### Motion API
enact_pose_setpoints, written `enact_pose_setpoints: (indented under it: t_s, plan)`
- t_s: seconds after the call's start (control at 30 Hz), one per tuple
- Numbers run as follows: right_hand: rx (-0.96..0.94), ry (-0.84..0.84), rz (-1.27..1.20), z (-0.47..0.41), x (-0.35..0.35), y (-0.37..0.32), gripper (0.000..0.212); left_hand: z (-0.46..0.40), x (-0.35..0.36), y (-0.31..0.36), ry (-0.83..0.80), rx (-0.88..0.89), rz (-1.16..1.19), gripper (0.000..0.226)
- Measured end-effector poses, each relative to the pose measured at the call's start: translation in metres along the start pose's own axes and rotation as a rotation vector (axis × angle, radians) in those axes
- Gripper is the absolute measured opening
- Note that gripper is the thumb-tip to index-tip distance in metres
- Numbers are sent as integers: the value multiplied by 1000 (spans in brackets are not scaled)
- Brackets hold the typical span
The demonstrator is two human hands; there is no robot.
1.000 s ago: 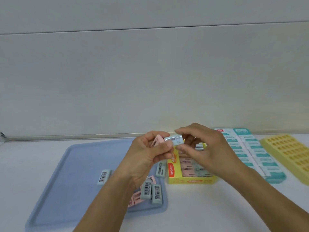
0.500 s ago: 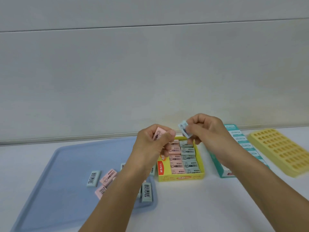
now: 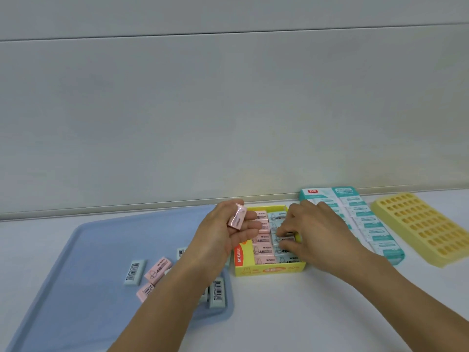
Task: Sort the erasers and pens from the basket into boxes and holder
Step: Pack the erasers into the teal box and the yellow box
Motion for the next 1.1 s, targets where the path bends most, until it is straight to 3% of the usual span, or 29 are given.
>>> enact_pose_setpoints:
  t_s: [0.13,0.3,0.43,0.6,0.73,0.87,1.1]
  plan:
    - [2,1,60,-2,1,-1,27,1,1,-3,-11,-51,119,48]
    - [-46,252,-441,-4,-26,-14,33,3,8,-3,-64,-34,171,65]
    - [-26,246,-503,-15,-23,-22,31,8,25,3,-148,12,143,69]
    - [228,368,-875,-14,-24,6,17,15,32,16,-139,94,159,82]
    - [315,349,-1210,-20,-22,4,18,21,48,30,-182,200,54,88]
    - [263,292,-1288,-22,-24,-3,12,21,42,35,-181,262,-95,84]
    - [218,167,-1352,-17,3,-7,26,22,32,18,-215,259,-177,84]
Point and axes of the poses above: each hand's wrist, its own z-axis away from the middle knuckle, its own x-axis out of the palm, y = z × x, the point moved 10 cm from there along -z, towards the middle knuckle, and after that the axes turned 14 degrees about -z, right-handed, at the moved point
